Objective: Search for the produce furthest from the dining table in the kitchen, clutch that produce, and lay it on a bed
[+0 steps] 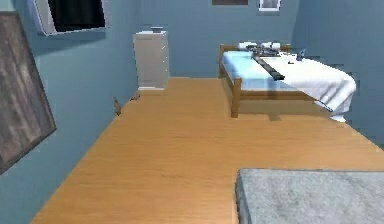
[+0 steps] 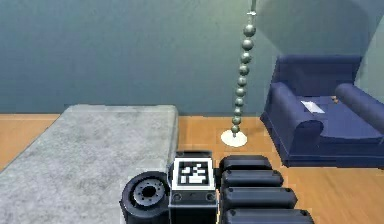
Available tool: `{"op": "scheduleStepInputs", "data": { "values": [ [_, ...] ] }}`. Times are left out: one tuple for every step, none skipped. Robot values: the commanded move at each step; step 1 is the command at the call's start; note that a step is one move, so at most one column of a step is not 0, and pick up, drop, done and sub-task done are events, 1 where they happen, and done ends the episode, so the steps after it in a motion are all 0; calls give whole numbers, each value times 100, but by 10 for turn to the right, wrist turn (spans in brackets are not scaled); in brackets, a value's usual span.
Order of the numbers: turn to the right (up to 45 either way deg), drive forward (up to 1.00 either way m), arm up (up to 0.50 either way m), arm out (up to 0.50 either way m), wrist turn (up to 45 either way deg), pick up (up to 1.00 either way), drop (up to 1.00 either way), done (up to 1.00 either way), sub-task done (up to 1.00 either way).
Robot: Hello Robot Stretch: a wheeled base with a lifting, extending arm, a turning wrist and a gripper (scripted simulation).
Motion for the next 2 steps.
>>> {"op": "scheduleStepInputs", "data": {
  "values": [
    [-210, 0, 0, 0, 0, 0, 0, 0, 0],
    [-30, 0, 0, 0, 0, 0, 0, 0, 0]
  ]
}}
